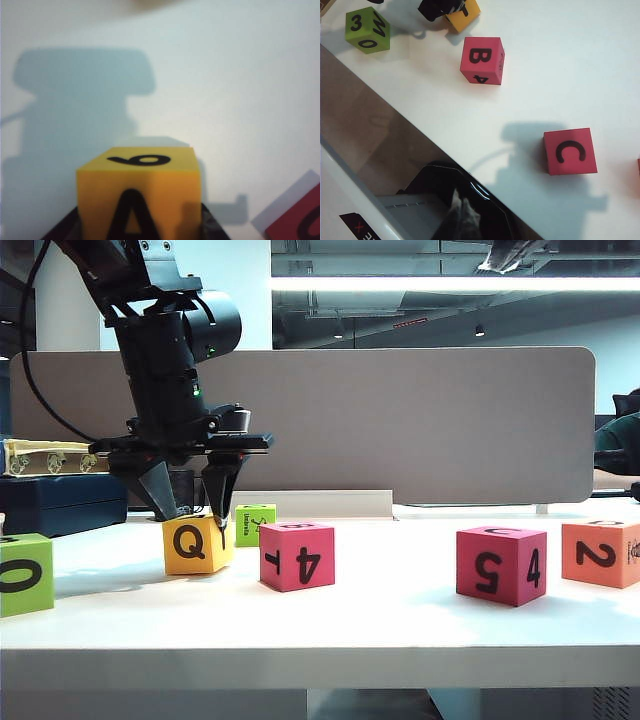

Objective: Select the appropriate blocks from the scattered letter blocks on the table and arrange them in a row to spell out "ABCD".

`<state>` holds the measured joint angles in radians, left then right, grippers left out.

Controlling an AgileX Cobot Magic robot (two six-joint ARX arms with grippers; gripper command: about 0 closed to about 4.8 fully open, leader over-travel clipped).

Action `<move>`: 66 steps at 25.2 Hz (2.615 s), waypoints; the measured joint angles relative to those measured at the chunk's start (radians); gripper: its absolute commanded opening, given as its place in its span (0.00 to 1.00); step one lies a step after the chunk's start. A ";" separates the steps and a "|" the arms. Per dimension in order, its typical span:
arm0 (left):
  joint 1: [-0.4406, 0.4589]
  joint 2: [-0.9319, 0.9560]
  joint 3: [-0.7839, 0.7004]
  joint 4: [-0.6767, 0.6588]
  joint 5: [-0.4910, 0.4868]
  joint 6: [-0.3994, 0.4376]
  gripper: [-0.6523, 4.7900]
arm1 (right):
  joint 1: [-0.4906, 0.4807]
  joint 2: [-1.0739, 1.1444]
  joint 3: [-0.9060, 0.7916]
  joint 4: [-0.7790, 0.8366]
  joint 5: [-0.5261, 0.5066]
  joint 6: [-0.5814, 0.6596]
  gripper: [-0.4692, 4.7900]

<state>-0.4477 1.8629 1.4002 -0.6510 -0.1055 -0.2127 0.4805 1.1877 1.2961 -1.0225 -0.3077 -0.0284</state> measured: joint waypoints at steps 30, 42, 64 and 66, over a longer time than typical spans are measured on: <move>-0.002 0.008 0.074 -0.106 -0.037 -0.051 0.61 | 0.000 0.000 0.000 0.000 0.000 -0.003 0.09; -0.002 0.024 0.074 -0.105 -0.029 -0.051 0.64 | 0.000 0.000 0.000 0.000 0.000 -0.003 0.09; -0.001 0.055 0.156 -0.167 -0.106 0.126 0.77 | 0.000 0.000 0.000 -0.026 0.000 -0.003 0.09; 0.000 0.055 0.200 -0.195 -0.115 0.169 0.77 | 0.000 0.000 0.000 -0.026 0.000 -0.003 0.09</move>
<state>-0.4477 1.9175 1.6005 -0.8463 -0.2207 -0.0433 0.4805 1.1877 1.2961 -1.0481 -0.3077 -0.0319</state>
